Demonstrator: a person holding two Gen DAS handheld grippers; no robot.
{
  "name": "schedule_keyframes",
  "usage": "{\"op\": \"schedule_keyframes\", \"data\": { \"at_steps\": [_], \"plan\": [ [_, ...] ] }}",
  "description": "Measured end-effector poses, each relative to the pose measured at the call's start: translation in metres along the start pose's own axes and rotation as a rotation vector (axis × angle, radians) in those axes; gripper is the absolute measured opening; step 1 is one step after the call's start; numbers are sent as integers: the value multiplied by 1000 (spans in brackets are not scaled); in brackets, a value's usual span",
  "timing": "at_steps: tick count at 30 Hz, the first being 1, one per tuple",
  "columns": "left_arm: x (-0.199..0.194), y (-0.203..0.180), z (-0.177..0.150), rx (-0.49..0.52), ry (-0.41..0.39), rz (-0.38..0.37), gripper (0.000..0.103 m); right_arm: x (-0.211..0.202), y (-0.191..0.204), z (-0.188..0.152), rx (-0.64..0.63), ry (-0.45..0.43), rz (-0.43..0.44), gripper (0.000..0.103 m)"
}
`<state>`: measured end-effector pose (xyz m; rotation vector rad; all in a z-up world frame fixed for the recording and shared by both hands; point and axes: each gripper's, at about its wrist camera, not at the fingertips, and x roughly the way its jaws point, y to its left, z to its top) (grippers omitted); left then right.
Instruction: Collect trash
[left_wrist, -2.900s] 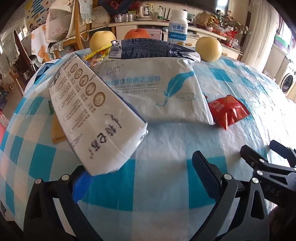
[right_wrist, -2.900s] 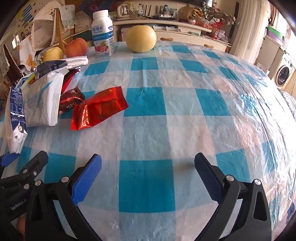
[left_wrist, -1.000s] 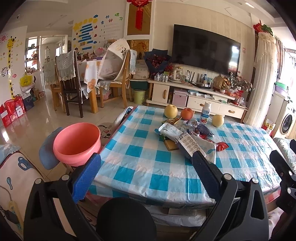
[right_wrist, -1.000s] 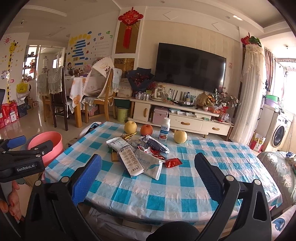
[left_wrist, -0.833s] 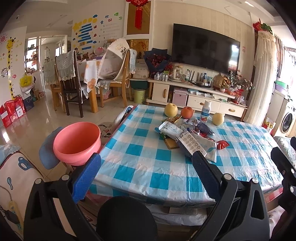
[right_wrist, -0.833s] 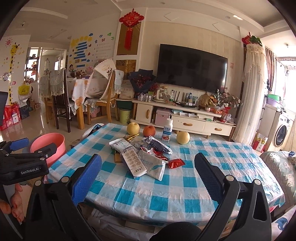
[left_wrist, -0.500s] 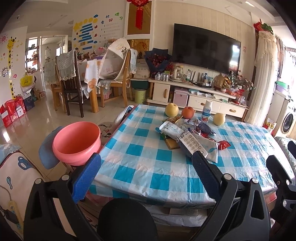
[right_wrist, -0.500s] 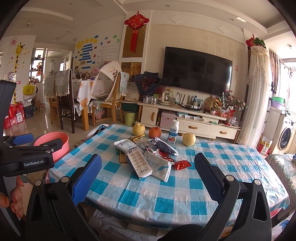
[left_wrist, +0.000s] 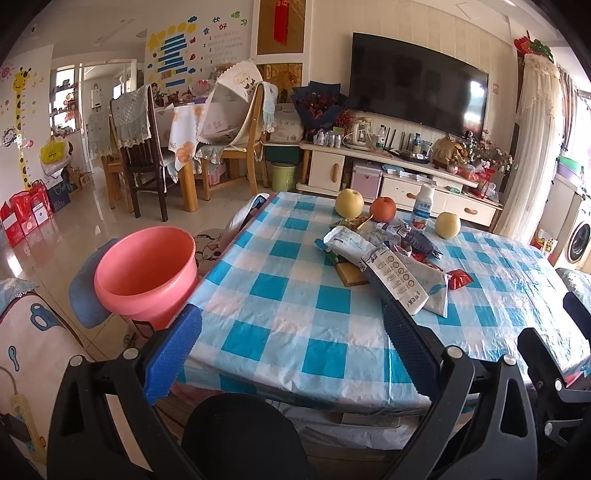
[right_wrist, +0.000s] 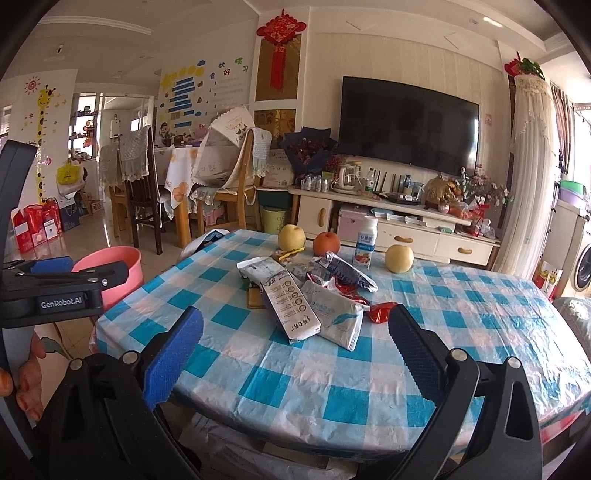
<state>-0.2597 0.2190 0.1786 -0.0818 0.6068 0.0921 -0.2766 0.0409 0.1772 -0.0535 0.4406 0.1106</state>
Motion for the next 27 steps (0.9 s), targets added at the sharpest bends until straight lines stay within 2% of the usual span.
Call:
{"op": "schedule_keyframes", "data": {
  "at_steps": [4, 8, 10, 14, 18, 23, 24, 27],
  "plan": [
    [16, 0, -7, -13, -18, -48, 99, 26, -28, -11, 90, 52, 3, 99],
    [35, -10, -11, 38, -18, -87, 99, 52, -61, -17, 178, 115, 36, 99],
    [46, -17, -11, 52, -1, -149, 99, 66, -77, -19, 215, 143, 43, 99],
    [74, -32, -12, 18, 71, -243, 99, 100, -112, -23, 322, 213, 56, 99],
    [105, -53, -15, -35, 135, -284, 99, 132, -147, -24, 438, 241, 64, 99],
    [148, -82, -16, -122, 218, -303, 99, 172, -183, -29, 496, 305, 3, 96],
    [155, -87, -15, -140, 227, -304, 99, 179, -188, -29, 500, 315, -6, 95],
    [177, -102, -14, -195, 258, -313, 99, 200, -199, -29, 486, 352, -13, 77]
  ]
}}
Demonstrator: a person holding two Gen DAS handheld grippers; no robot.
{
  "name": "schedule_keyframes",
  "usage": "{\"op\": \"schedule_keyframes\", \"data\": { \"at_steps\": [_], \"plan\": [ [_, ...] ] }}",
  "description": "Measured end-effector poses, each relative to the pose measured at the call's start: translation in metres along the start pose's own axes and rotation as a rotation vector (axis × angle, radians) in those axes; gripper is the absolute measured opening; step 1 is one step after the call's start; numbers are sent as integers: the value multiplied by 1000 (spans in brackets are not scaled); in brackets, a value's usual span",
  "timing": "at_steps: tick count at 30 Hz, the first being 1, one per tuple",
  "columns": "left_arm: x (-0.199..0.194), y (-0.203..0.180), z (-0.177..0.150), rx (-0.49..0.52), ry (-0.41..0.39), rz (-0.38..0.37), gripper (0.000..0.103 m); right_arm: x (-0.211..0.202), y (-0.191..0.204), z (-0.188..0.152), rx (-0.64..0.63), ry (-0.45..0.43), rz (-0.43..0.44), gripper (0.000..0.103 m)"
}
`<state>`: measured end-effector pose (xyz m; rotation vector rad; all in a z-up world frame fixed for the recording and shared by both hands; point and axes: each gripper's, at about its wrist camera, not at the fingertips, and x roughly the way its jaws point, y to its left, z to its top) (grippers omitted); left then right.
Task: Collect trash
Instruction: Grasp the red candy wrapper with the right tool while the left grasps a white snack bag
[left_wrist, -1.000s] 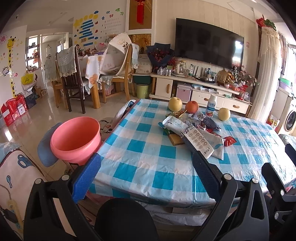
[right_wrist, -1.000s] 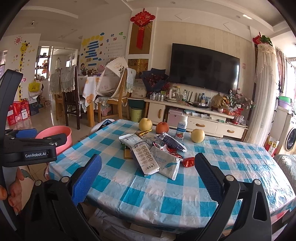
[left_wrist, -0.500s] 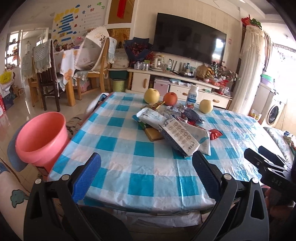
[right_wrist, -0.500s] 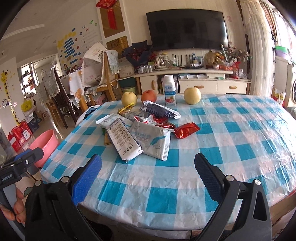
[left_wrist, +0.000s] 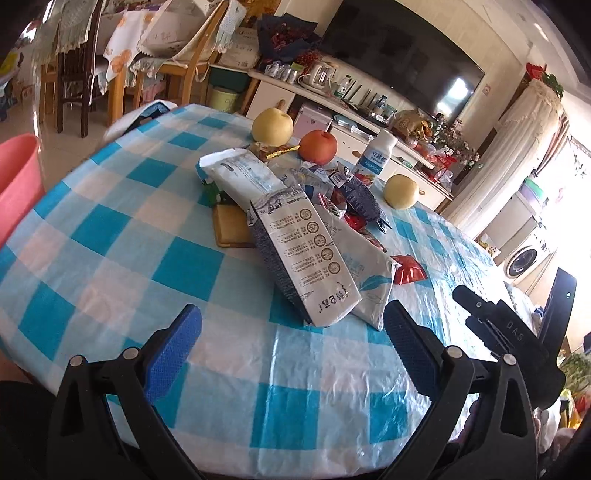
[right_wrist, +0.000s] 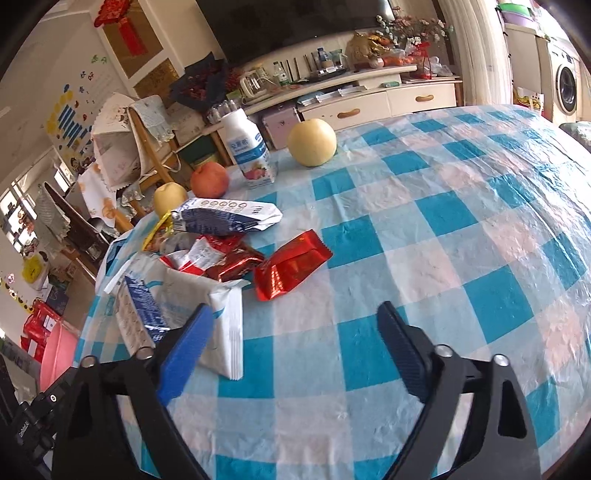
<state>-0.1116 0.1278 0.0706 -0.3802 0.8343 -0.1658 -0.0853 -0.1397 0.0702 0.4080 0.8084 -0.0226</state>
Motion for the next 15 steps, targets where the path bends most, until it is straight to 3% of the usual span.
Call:
{"op": "schedule_keyframes", "data": {
  "at_steps": [6, 12, 15],
  "plan": [
    [46, -11, 13, -105, 35, -1, 99, 38, -1, 18, -86, 65, 1, 78],
    [80, -17, 24, -132, 52, 86, 98, 69, 8, 28, -211, 108, -29, 87],
    [90, -11, 31, -158, 55, 127, 91, 86, 11, 34, -263, 134, -26, 90]
  ]
}}
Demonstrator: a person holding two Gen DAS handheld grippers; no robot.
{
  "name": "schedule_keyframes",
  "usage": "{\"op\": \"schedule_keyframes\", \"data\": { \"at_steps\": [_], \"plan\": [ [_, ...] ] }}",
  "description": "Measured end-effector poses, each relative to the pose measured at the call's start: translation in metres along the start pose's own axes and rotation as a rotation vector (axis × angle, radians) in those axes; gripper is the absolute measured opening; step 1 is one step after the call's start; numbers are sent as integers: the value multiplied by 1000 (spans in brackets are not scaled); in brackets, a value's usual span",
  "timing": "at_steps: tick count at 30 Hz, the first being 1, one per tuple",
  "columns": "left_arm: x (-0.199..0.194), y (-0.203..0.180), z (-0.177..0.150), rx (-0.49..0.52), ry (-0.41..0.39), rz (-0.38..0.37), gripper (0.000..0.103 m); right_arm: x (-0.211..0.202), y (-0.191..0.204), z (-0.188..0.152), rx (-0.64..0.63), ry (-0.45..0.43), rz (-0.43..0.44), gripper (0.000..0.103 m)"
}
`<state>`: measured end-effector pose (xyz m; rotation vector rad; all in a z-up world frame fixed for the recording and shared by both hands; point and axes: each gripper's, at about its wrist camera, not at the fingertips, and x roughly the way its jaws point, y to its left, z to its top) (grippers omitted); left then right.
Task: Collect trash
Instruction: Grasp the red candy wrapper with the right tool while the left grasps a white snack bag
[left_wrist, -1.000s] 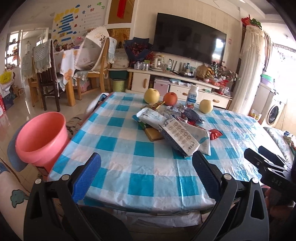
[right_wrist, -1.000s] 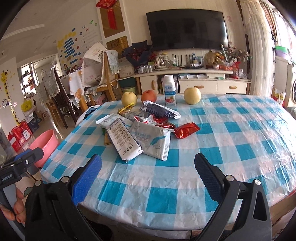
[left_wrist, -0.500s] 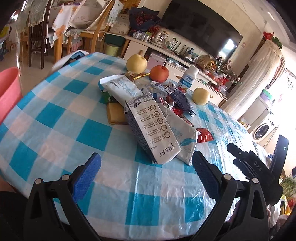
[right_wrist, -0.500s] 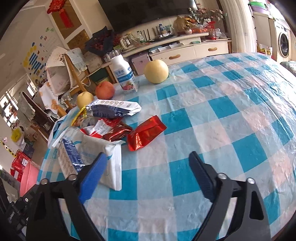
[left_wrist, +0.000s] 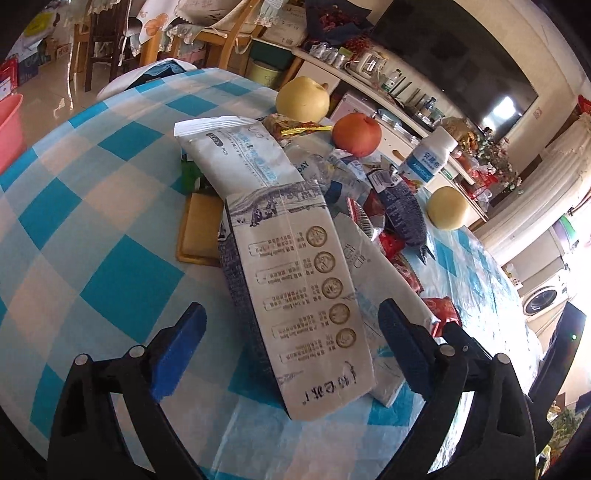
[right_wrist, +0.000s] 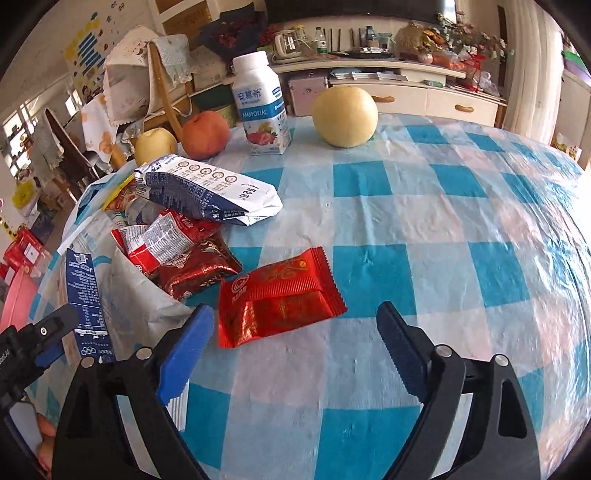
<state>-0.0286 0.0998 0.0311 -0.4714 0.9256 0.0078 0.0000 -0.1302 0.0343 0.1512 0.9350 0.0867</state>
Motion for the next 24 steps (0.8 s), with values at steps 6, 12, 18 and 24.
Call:
{"op": "schedule_keyframes", "data": {
  "at_steps": [6, 12, 18, 24],
  "plan": [
    [14, 12, 8, -50, 15, 13, 74, 16, 6, 6, -88, 16, -10, 90],
    [16, 12, 10, -14, 12, -3, 71, 26, 14, 7, -176, 16, -38, 89],
    [14, 18, 14, 15, 23, -11, 70, 23, 12, 10, -167, -1, -22, 64],
    [4, 21, 12, 57, 0, -13, 70, 17, 9, 10, -129, 8, -1, 38]
  ]
}}
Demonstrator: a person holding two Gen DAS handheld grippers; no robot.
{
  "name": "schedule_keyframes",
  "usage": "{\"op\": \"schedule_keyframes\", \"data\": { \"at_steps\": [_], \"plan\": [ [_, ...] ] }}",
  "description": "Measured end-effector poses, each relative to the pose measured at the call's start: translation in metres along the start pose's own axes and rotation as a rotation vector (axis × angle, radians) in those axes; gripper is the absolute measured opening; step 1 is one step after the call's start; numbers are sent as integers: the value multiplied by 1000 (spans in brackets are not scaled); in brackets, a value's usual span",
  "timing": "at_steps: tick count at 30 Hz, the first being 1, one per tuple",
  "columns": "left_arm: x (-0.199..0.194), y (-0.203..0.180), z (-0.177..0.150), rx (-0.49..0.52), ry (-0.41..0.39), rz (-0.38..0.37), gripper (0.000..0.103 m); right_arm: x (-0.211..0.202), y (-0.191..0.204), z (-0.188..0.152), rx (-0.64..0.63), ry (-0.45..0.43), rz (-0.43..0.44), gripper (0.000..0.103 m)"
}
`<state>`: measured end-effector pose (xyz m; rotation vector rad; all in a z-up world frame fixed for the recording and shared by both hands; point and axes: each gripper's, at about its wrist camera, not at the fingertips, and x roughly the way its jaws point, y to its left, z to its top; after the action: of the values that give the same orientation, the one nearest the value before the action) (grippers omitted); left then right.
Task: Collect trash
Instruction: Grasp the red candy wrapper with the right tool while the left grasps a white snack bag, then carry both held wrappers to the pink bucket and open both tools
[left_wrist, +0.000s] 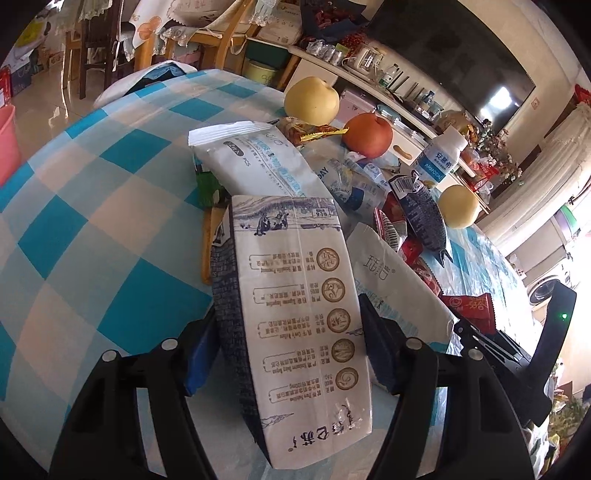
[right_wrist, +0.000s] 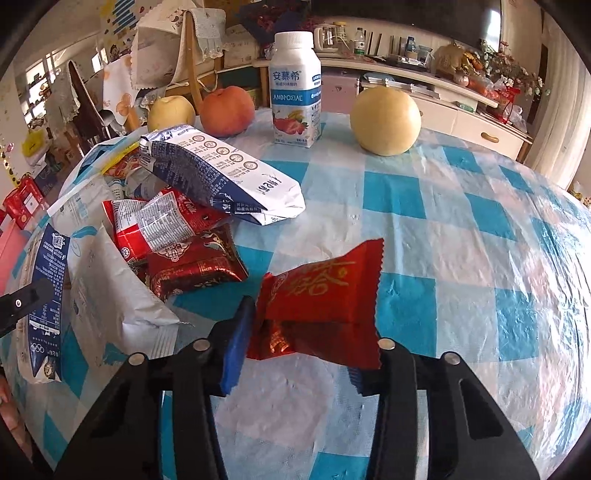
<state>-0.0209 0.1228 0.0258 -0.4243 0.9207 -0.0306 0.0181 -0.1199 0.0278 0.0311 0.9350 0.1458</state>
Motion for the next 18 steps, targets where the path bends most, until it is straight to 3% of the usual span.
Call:
{"op": "schedule_keyframes", "data": {
  "at_steps": [4, 9, 13, 18],
  "plan": [
    [-10, 3, 0, 27, -22, -7, 69, -4, -3, 0, 32, -2, -3, 29],
    [-22, 5, 4, 53, -94, -16, 69, -14, -3, -1, 76, -31, 25, 28],
    [-26, 11, 5, 78, -145, -17, 69, -18, 4, -3, 71, -40, -1, 26],
    [-26, 29, 9, 91, -156, -6, 69, -27, 8, -4, 88, -65, -25, 25]
  ]
}}
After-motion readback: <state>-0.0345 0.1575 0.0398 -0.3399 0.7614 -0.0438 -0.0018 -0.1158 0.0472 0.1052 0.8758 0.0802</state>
